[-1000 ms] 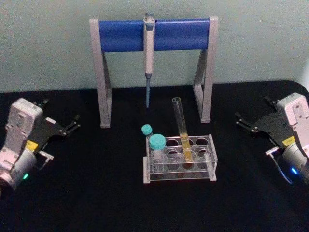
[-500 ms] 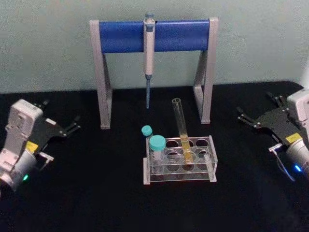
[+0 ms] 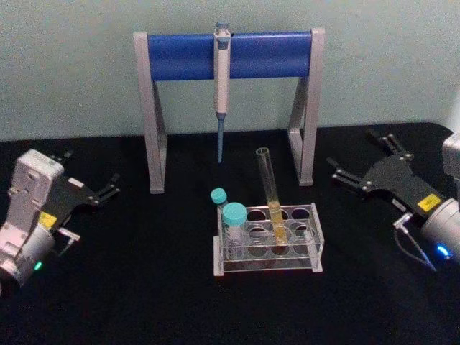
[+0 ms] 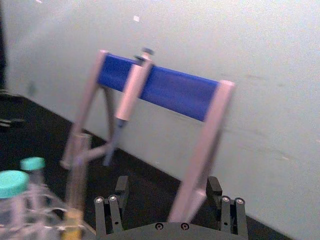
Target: Pick up the test tube from the test tube rack, shake it, then place it back into the test tube rack.
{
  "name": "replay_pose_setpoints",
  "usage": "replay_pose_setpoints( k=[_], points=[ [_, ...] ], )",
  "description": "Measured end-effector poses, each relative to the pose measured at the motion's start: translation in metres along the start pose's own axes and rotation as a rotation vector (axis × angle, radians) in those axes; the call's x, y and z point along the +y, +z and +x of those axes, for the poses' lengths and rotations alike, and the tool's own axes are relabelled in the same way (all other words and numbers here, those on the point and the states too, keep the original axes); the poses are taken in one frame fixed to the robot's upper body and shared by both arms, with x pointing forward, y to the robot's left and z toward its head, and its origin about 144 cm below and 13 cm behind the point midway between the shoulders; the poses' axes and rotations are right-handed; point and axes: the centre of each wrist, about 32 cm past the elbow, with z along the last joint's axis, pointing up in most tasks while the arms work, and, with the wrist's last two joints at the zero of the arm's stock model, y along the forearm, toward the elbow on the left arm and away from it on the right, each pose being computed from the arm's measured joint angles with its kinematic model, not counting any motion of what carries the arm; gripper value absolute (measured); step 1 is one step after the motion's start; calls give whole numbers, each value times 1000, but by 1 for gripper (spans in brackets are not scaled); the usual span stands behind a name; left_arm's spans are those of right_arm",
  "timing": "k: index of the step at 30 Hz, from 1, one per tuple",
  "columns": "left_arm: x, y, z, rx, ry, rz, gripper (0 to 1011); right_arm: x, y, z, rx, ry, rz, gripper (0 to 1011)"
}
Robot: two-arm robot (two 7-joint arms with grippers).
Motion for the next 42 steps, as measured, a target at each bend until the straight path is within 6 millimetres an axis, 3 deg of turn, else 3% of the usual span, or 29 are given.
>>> replay_pose_setpoints(
  k=[14, 42],
  points=[
    [0, 0, 0, 0, 0, 0, 1001, 21, 10, -19, 49, 206, -32, 1000],
    [0, 0, 0, 0, 0, 0, 1001, 64, 25, -25, 108, 270, -172, 1000]
  ],
)
